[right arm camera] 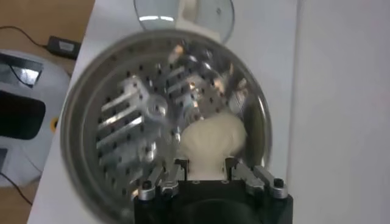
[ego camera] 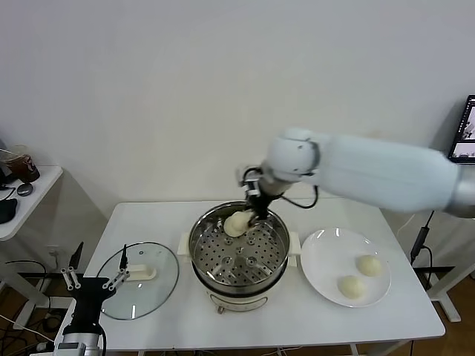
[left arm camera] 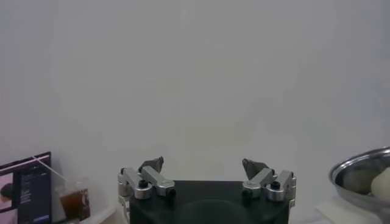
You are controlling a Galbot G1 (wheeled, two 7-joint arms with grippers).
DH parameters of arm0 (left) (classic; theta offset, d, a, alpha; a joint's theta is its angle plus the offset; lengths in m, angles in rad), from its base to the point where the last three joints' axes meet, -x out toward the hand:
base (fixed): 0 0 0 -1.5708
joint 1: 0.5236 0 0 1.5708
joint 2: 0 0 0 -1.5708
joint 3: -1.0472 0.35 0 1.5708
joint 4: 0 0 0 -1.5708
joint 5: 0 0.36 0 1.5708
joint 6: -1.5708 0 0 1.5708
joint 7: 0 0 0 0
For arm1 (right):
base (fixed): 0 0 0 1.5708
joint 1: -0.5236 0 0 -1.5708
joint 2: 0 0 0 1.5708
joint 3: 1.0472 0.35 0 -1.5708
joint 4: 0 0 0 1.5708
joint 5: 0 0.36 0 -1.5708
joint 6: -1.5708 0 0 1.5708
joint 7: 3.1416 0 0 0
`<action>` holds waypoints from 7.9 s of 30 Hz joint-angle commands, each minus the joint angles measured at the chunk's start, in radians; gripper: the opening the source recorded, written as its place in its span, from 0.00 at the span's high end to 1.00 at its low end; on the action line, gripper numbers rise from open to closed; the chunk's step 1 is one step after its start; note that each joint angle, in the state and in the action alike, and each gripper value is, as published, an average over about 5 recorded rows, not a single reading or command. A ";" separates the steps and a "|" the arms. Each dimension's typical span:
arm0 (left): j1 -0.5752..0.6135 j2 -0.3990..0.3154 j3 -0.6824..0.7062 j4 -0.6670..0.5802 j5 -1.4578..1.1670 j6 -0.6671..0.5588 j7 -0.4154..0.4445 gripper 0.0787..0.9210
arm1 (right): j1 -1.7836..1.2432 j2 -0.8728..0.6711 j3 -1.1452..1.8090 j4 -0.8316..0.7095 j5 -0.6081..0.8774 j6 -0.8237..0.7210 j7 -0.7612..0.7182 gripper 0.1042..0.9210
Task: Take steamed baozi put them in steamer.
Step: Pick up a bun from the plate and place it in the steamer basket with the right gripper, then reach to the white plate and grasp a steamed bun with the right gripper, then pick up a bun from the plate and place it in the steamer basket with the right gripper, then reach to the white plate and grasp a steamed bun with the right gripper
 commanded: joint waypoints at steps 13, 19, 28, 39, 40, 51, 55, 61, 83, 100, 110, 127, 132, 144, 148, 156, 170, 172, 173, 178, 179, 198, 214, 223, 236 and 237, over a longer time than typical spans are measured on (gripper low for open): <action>-0.009 -0.002 -0.010 0.010 -0.001 -0.001 -0.001 0.12 | -0.182 0.265 -0.020 -0.220 -0.023 -0.066 0.088 0.63; -0.009 -0.003 -0.010 0.014 -0.001 -0.004 -0.002 0.12 | -0.195 0.273 -0.012 -0.232 -0.024 -0.065 0.093 0.59; -0.011 -0.007 -0.007 0.010 0.001 -0.003 -0.001 0.12 | -0.153 0.231 0.013 -0.179 -0.005 -0.065 0.068 0.37; -0.012 -0.003 -0.008 0.007 -0.001 -0.003 0.000 0.12 | 0.057 -0.126 0.039 0.020 -0.182 0.096 -0.307 0.12; -0.011 -0.003 -0.008 0.007 -0.001 -0.004 0.000 0.12 | 0.067 -0.167 0.040 0.040 -0.202 0.127 -0.335 0.12; -0.009 -0.006 0.007 0.009 0.005 -0.004 0.001 0.12 | -0.042 -0.623 0.088 0.184 -0.530 0.357 -0.460 0.12; -0.007 -0.007 0.008 0.009 0.007 -0.004 0.001 0.12 | -0.204 -0.714 0.175 0.180 -0.631 0.387 -0.440 0.12; 0.001 -0.011 0.006 0.009 0.013 -0.004 0.001 0.12 | -0.540 -0.774 0.412 0.143 -0.723 0.400 -0.380 0.12; 0.024 -0.029 -0.007 -0.002 0.035 -0.004 0.000 0.12 | -0.876 -0.616 0.641 -0.006 -0.793 0.374 -0.294 0.12; 0.024 -0.030 -0.015 0.002 0.037 -0.005 -0.002 0.12 | -0.915 -0.537 0.665 -0.074 -0.809 0.361 -0.263 0.15; 0.025 -0.032 -0.017 -0.002 0.037 -0.006 -0.002 0.12 | -0.896 -0.537 0.666 -0.072 -0.809 0.348 -0.275 0.37; 0.012 -0.027 -0.004 -0.014 0.040 0.002 0.000 0.12 | -0.481 -0.630 0.531 -0.008 -0.614 0.363 -0.319 0.56; 0.002 -0.019 0.004 -0.017 0.040 0.006 0.002 0.12 | -0.186 -0.567 0.406 -0.006 -0.492 0.365 -0.336 0.58; -0.010 -0.004 0.002 -0.012 0.037 0.006 0.003 0.12 | 0.095 -0.221 0.153 0.075 -0.274 0.453 -0.279 0.57; -0.010 -0.005 -0.007 -0.011 0.034 0.005 0.002 0.12 | 0.053 -0.109 0.108 0.068 -0.287 0.528 -0.242 0.57; -0.009 -0.003 -0.037 -0.008 0.025 0.004 0.002 0.12 | -0.037 0.054 -0.005 0.015 -0.415 0.767 -0.197 0.56; -0.012 -0.013 -0.042 0.009 0.025 0.002 0.001 0.12 | -0.116 0.096 -0.049 -0.022 -0.667 1.047 -0.194 0.55; -0.012 -0.013 -0.042 0.011 0.025 0.001 0.001 0.12 | -0.123 0.092 -0.050 -0.020 -0.685 1.066 -0.196 0.54; -0.012 -0.014 -0.043 0.011 0.025 0.000 0.001 0.12 | -0.127 0.089 -0.050 -0.019 -0.689 1.071 -0.197 0.54; -0.009 -0.015 -0.046 0.013 0.023 -0.002 0.000 0.12 | -0.137 0.071 -0.052 -0.007 -0.691 1.093 -0.199 0.53; -0.008 -0.015 -0.047 0.013 0.023 -0.002 0.000 0.12 | -0.137 0.067 -0.052 -0.005 -0.692 1.098 -0.199 0.52; -0.021 -0.010 -0.049 0.016 0.016 -0.001 0.003 0.12 | -0.030 -0.132 0.095 0.029 -0.585 0.940 -0.219 0.15; -0.044 0.013 -0.031 0.035 0.007 -0.001 0.007 0.12 | -0.265 -0.663 0.299 0.024 -0.612 0.310 -0.341 0.12; -0.041 0.008 -0.022 0.031 0.023 0.002 0.011 0.12 | -0.779 -0.698 0.739 -0.079 -0.778 0.415 -0.345 0.12; -0.018 0.007 -0.040 0.021 0.035 0.004 0.010 0.12 | -0.940 -0.543 0.880 -0.292 -0.940 0.501 -0.305 0.12; -0.017 0.007 -0.040 0.021 0.037 0.004 0.010 0.12 | -0.943 -0.529 0.883 -0.303 -0.948 0.502 -0.303 0.12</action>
